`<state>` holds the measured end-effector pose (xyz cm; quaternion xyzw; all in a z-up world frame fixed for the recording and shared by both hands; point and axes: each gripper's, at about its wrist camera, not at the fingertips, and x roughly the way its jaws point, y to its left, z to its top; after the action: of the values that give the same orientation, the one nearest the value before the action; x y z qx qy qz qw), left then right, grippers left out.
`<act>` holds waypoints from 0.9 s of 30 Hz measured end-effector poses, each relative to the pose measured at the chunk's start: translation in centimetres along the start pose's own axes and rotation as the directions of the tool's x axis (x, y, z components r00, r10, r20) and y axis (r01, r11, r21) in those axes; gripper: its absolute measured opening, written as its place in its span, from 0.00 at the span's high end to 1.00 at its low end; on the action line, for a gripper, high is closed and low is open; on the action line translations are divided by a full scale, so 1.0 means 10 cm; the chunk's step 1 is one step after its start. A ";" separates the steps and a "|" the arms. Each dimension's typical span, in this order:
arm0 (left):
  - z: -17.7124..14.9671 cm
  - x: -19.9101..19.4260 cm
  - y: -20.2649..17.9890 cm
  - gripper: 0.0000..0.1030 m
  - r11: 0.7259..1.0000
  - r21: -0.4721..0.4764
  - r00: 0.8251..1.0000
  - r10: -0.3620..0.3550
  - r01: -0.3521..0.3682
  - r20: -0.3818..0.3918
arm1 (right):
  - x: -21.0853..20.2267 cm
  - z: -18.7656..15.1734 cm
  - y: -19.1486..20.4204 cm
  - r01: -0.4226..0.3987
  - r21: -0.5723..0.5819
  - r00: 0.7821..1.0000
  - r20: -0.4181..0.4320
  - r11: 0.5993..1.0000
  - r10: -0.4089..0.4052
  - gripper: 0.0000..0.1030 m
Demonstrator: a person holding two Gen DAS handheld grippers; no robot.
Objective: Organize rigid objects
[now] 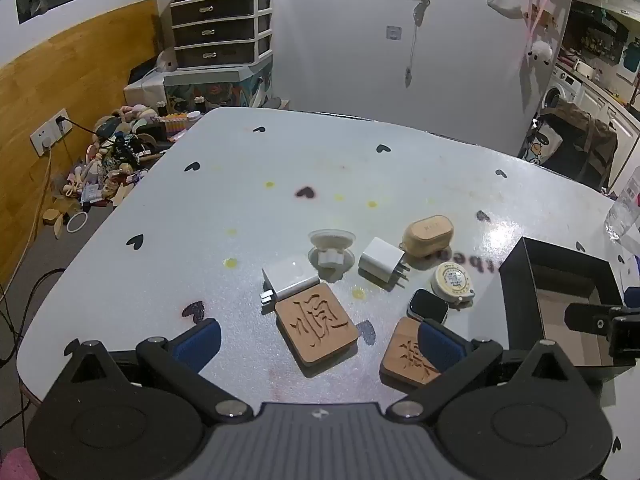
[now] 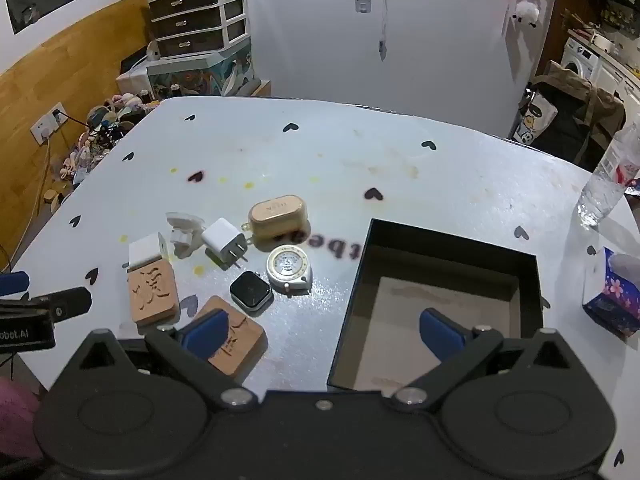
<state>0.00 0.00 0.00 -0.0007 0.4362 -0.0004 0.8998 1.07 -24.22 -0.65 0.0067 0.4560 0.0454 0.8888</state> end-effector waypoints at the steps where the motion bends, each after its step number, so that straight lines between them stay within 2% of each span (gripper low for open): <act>1: 0.00 0.00 0.00 0.00 1.000 -0.003 1.000 -0.004 0.004 0.000 | 0.00 0.00 0.00 -0.003 0.002 1.000 -0.004 1.000 0.003 0.00; 27: -0.06 0.03 -0.03 0.00 1.000 -0.002 1.000 -0.008 0.008 -0.006 | 0.03 -0.02 0.01 -0.013 -0.006 1.000 -0.018 1.000 0.013 0.00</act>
<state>-0.35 -0.33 -0.60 -0.0035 0.4389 -0.0034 0.8985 1.03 -24.08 -1.03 0.0066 0.4637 0.0527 0.8844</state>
